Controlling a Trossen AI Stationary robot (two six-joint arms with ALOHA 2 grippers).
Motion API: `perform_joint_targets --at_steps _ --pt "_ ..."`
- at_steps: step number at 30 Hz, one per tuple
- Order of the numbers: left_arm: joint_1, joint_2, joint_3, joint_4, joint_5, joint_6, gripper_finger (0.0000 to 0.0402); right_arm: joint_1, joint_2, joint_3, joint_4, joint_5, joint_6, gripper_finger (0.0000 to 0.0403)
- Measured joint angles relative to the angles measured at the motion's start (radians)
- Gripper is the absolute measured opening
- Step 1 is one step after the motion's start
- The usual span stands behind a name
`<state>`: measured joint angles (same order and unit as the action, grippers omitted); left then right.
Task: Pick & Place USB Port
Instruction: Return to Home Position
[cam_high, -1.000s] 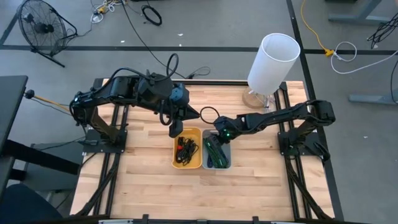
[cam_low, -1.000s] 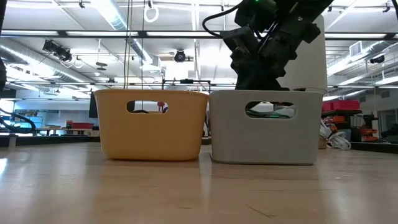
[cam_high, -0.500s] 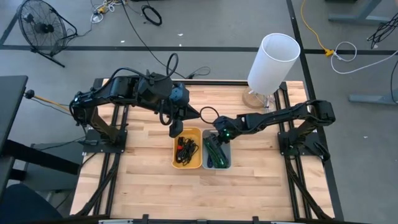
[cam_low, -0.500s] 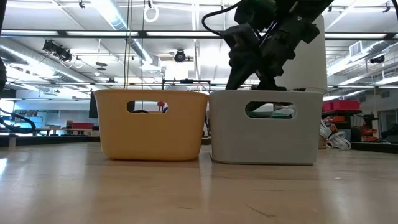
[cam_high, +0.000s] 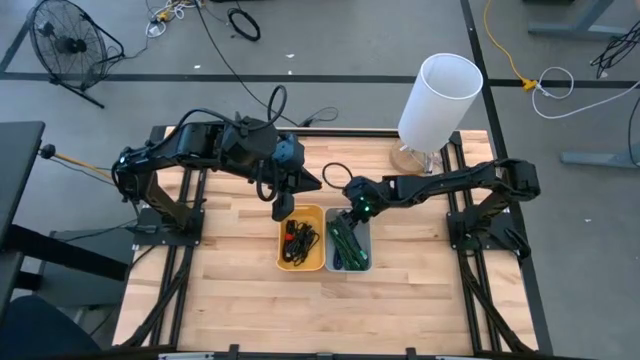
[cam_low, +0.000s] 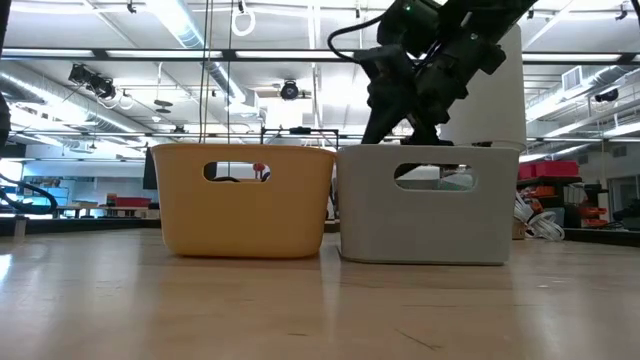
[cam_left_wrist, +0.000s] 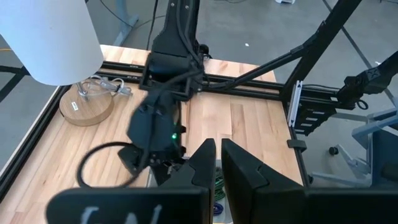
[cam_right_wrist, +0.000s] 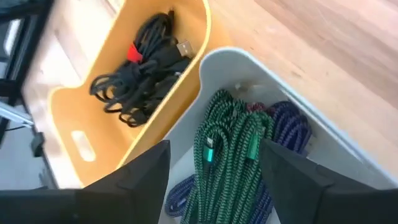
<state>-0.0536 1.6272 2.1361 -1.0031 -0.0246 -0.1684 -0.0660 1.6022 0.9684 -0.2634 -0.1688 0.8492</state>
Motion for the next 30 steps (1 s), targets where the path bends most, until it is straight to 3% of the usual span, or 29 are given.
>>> perform_joint_targets --at_steps 6,10,18,21,25,27,30 --pt "0.000 0.000 0.000 0.000 0.000 0.000 0.0028 -0.052 -0.043 0.000 0.006 -0.091 -0.017 0.0239" --pt "0.000 0.000 0.000 -0.001 0.000 0.000 0.0028 -0.054 -0.073 0.000 0.102 -0.135 -0.021 0.0237" --pt "0.000 0.000 0.000 0.003 0.000 0.002 0.0028 -0.036 -0.132 0.000 0.720 -0.244 -0.052 0.0237" --pt "0.000 0.000 0.000 -0.021 -0.001 0.036 0.0028 -0.036 -0.187 0.000 0.877 -0.290 -0.130 0.0237" --pt "-0.003 -0.029 -0.001 -0.033 -0.071 0.037 0.0028 -0.035 -0.301 0.000 0.898 -0.385 -0.268 0.0237" --pt "-0.021 -0.061 -0.002 -0.051 -0.109 0.045 0.0028 -0.032 -0.369 0.000 0.856 -0.470 -0.320 0.0237" --pt "-0.058 -0.110 -0.002 -0.066 -0.186 0.053 0.0028 -0.026 -0.480 0.000 0.718 -0.498 -0.378 0.0237"
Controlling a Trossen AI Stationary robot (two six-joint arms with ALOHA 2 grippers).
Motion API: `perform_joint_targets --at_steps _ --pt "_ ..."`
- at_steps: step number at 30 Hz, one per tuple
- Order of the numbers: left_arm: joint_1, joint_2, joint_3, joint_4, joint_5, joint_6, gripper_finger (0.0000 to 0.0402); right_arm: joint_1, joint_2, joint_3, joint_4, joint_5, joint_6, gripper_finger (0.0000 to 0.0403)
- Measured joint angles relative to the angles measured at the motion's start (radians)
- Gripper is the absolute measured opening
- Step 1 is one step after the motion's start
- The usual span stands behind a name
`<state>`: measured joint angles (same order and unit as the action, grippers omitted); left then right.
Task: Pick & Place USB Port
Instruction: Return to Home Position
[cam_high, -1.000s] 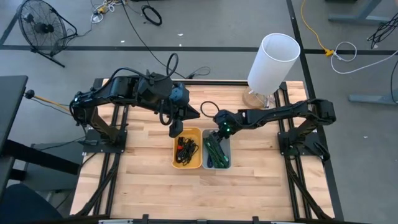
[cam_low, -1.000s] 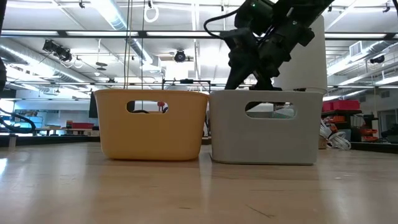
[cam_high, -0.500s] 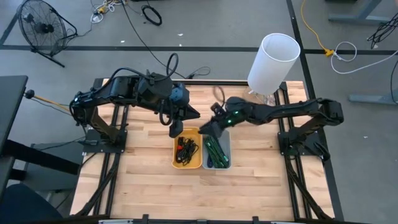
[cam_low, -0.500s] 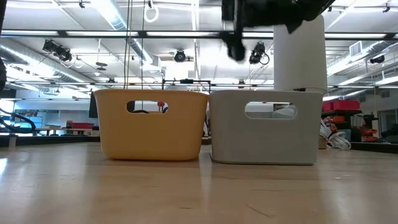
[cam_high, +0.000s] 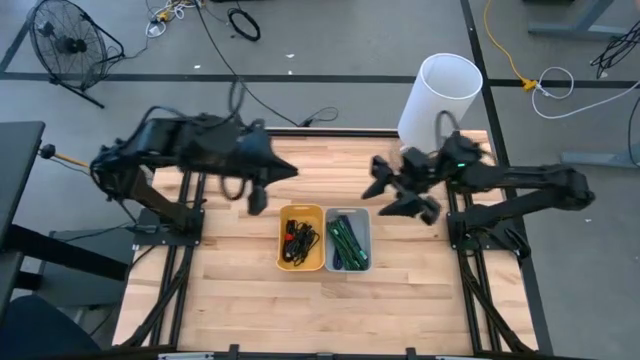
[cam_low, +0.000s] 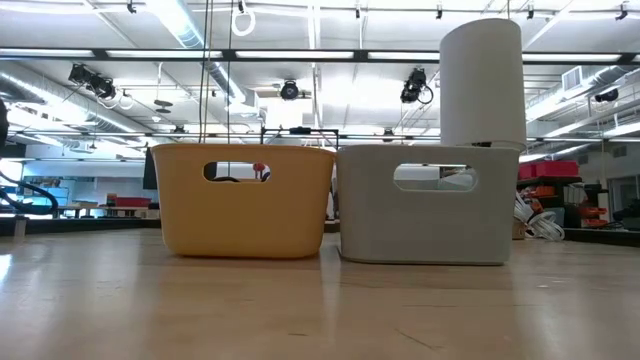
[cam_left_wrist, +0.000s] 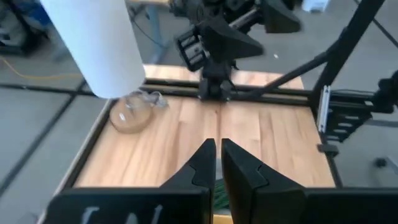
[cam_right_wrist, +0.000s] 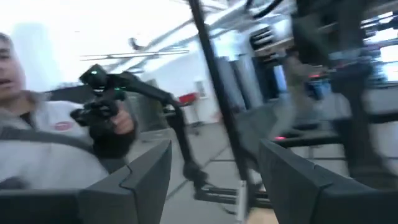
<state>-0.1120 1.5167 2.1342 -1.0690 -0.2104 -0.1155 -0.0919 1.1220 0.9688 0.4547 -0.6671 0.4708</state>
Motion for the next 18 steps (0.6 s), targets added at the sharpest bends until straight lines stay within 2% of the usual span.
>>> perform_joint_targets --at_steps 2,5,8,13,18 --pt "-0.019 -0.045 -0.037 0.016 -0.076 -0.001 0.0028 0.004 -0.081 0.000 -0.136 0.072 -0.055 0.0237" --pt "-0.042 -0.152 -0.170 0.044 -0.144 -0.021 0.0028 0.025 -0.194 0.000 -0.355 0.268 -0.146 0.0237" --pt "-0.070 -0.295 -0.386 0.138 -0.177 -0.067 0.0028 0.060 -0.280 0.000 -0.498 0.379 -0.201 0.0237" --pt "-0.111 -0.552 -0.777 0.410 -0.216 -0.131 0.0028 0.117 -0.379 0.000 -0.613 0.431 -0.241 0.0237" --pt "-0.147 -0.764 -1.081 0.663 -0.217 -0.129 0.0028 0.141 -0.431 -0.004 -0.770 0.658 -0.243 0.0237"
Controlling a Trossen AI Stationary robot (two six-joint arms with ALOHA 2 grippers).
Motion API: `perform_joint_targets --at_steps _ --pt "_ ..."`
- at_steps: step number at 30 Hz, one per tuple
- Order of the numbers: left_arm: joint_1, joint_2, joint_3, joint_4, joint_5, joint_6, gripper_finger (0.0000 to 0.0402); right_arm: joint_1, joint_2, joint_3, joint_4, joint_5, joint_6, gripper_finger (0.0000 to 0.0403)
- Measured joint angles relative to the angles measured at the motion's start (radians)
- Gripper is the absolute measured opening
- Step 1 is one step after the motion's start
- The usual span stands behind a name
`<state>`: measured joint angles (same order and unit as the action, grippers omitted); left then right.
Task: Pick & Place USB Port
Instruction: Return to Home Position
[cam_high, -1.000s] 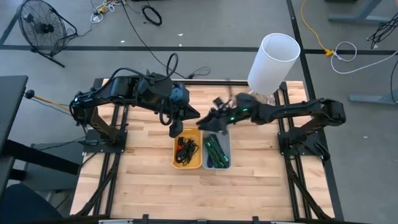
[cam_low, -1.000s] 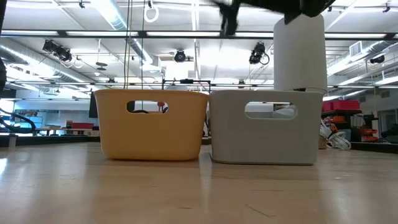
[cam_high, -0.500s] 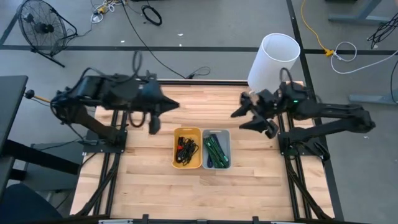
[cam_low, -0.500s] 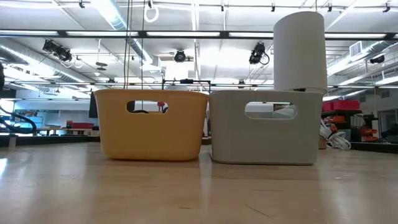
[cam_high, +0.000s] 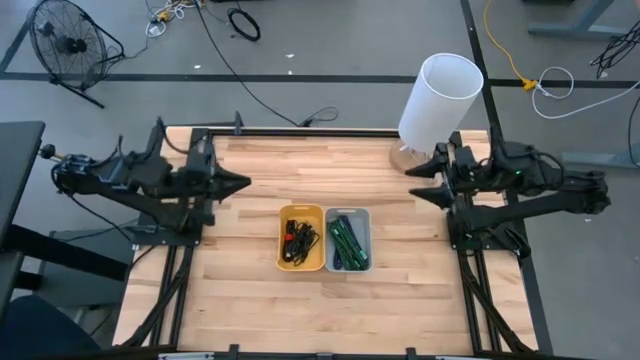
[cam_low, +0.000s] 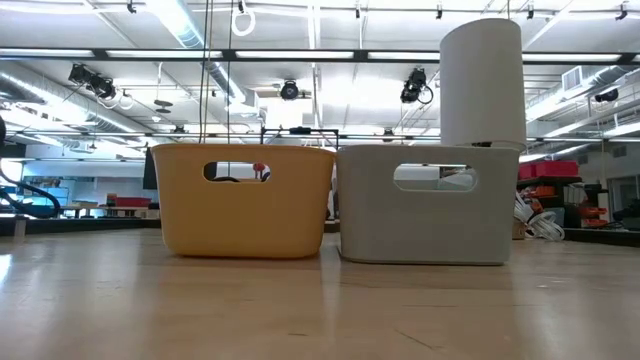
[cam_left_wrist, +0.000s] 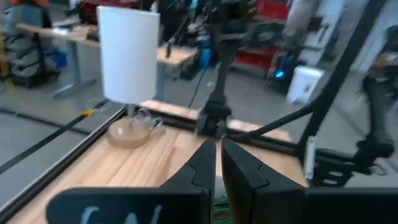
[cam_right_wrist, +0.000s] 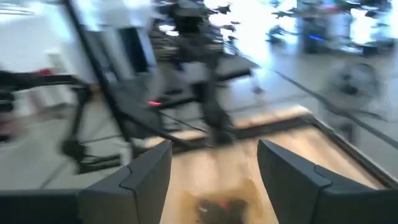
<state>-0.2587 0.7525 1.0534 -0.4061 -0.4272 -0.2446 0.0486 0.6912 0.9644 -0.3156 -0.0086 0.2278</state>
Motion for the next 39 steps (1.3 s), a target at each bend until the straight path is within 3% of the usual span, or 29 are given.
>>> perform_joint_targets --at_steps 2,6,12,21,27,39 --pt "-0.010 -0.064 -0.095 0.081 0.003 0.010 0.0028 0.001 -0.012 -0.030 -0.021 0.053 0.018 0.0237" --pt "-0.015 -0.191 -0.264 0.168 -0.047 0.001 0.0028 0.002 -0.050 -0.155 0.041 0.053 0.086 0.0237" --pt "-0.015 -0.329 -0.446 0.333 -0.058 -0.006 0.0028 0.001 -0.169 -0.422 0.302 0.053 0.164 0.0237" --pt "-0.015 -0.442 -0.611 0.350 -0.096 -0.036 0.0028 0.001 -0.308 -0.780 0.708 0.071 0.287 0.0237" --pt "-0.015 -0.502 -0.703 0.387 -0.175 -0.051 0.0028 0.000 -0.315 -0.856 0.787 0.089 0.231 0.0237" --pt "-0.014 -0.633 -0.870 0.456 -0.233 -0.118 0.0028 -0.068 -0.347 -0.948 0.787 0.095 0.340 0.0237"
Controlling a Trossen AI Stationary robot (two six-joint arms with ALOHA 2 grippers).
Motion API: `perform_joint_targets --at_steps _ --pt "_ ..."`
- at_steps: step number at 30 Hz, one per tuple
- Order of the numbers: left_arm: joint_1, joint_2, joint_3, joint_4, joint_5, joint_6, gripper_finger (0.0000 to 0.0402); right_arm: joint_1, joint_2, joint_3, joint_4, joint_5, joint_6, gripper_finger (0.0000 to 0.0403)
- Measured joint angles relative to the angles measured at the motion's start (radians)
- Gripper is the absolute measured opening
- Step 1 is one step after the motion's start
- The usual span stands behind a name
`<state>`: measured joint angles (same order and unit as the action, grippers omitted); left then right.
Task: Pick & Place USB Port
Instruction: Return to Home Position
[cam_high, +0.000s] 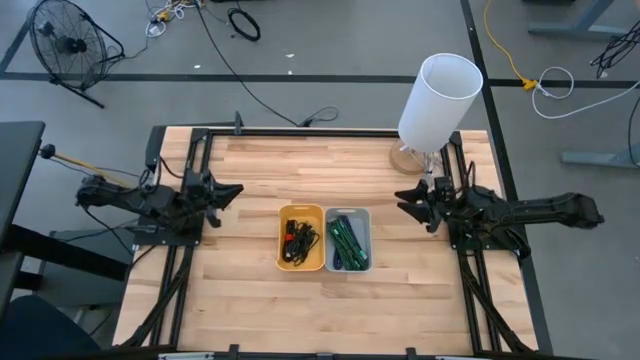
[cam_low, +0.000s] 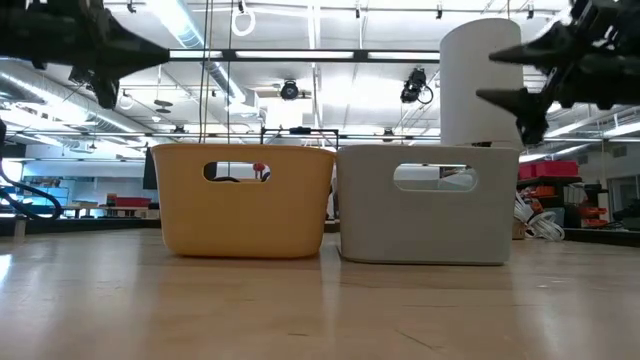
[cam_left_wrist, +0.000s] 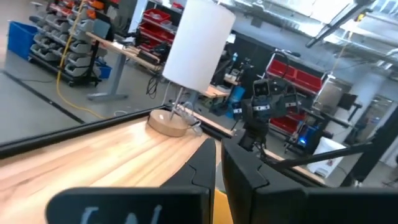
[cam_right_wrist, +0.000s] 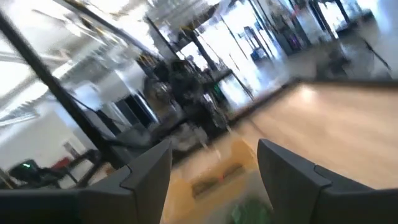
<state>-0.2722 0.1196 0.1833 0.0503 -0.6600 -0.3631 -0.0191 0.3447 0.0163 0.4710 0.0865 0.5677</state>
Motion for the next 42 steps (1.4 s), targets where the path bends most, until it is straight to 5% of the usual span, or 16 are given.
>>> perform_joint_targets --at_steps 13,25,37,42 --pt "0.001 -0.075 -0.172 0.066 -0.020 -0.079 0.0028 -0.023 -0.005 -0.001 -0.001 -0.072 -0.039 0.0237" --pt "0.001 -0.074 -0.174 0.040 -0.040 0.159 0.0028 -0.023 -0.005 -0.001 0.000 -0.077 -0.027 0.0237" --pt "0.001 -0.074 -0.175 0.043 -0.043 0.165 0.0028 -0.022 -0.012 0.000 -0.011 -0.077 -0.027 0.0237" --pt "0.001 -0.075 -0.175 0.043 -0.043 0.166 0.0028 -0.022 -0.114 0.000 -0.089 -0.077 -0.027 0.0237"
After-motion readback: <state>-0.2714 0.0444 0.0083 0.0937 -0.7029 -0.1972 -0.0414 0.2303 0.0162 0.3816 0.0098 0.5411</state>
